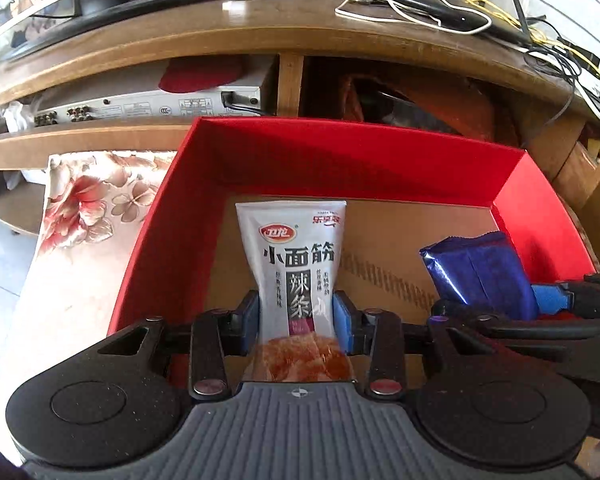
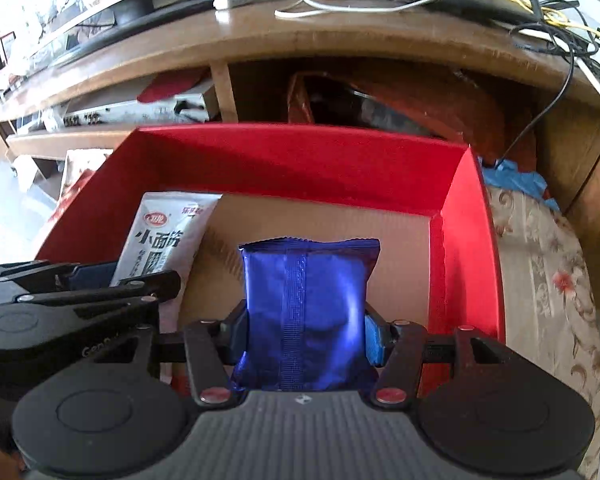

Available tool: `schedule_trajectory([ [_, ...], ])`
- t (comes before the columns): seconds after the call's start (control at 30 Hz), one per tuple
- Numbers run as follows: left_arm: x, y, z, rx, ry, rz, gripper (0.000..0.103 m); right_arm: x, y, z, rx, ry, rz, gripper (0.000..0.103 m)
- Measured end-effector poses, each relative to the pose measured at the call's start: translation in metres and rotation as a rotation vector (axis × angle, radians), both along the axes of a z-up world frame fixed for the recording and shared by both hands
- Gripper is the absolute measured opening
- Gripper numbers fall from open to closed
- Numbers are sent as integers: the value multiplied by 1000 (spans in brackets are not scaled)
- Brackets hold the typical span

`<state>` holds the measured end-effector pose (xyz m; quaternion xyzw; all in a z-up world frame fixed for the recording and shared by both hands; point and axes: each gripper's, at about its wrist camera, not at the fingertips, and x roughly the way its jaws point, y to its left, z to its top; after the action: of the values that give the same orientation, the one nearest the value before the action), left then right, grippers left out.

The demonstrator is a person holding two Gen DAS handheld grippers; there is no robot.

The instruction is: Organize snacks

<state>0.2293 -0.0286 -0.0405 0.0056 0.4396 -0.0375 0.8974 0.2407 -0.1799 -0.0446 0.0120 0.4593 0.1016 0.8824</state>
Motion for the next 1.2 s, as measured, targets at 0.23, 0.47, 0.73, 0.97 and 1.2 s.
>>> schedule_trajectory([
  [0.23,-10,1,11,-23,-4,5,51,-5,-4,5,2,34,-20,55],
  [0.47,-16,7,27,-50,-41,26,65,-13,-8,21,37,-3,-36,58],
  [0.73,-30,12,48,-86,-83,27,70,-27,-10,46,53,-62,-53,58],
  [0.97,-52,15,57,-86,-99,13,72,-50,-9,58,63,-74,-68,58],
  [1.2,-76,21,60,-70,-101,3,73,-78,-6,58,78,-53,-59,58],
])
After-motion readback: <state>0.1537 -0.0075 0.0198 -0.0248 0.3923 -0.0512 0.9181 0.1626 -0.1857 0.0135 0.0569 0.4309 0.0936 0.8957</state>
